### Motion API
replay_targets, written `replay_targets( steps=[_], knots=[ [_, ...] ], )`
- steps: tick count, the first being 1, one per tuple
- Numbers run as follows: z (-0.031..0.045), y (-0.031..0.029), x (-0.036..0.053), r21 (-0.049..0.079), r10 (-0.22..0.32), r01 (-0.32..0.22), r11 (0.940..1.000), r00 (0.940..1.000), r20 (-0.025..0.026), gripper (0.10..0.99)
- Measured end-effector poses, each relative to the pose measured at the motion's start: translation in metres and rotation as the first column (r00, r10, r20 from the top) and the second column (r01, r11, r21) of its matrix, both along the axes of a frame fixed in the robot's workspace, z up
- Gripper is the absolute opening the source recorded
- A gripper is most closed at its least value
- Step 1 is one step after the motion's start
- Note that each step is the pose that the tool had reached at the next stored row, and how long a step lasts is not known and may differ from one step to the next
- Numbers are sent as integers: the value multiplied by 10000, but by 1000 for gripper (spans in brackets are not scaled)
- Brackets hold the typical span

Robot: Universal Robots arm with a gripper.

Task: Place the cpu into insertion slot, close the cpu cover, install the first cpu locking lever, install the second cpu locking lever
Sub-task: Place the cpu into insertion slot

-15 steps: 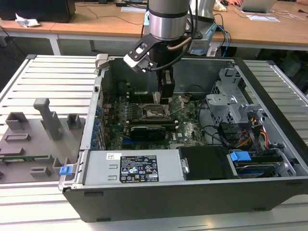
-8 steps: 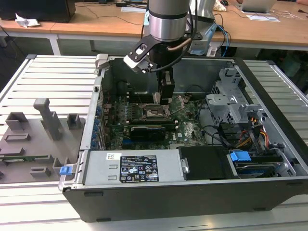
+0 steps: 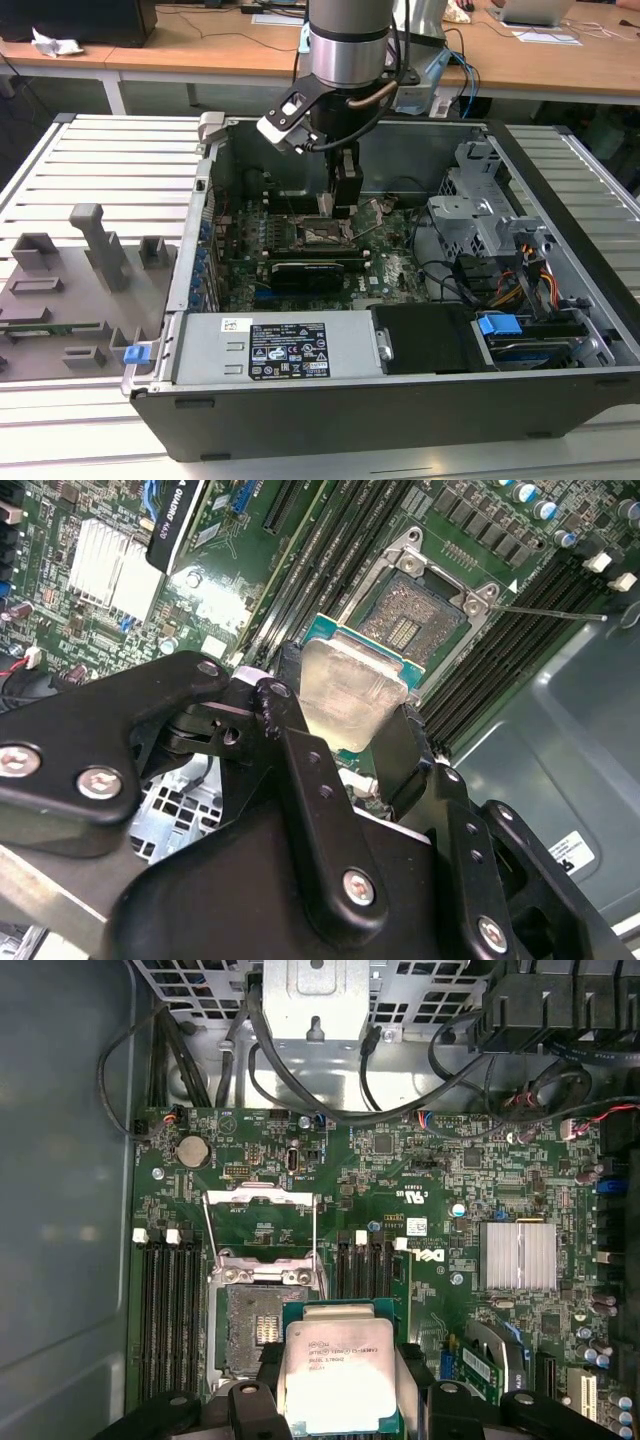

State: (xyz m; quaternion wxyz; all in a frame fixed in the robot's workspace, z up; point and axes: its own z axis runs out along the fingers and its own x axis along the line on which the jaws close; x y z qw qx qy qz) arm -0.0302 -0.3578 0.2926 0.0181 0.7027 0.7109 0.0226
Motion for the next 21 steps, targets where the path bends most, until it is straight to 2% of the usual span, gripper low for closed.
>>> replay_targets(
  steps=[10, 16, 17, 21],
  knots=[
    [-30, 7, -1, 1, -1, 1, 10000, 10000, 1, 525],
    [-129, 53, -6, 0, 7, -7, 10000, 10000, 0, 525],
    [-173, 63, -6, 0, -407, 407, 9992, 9992, 0, 525],
    [-196, 71, -6, 0, -443, 443, 9990, 9990, 0, 525]
  ],
)
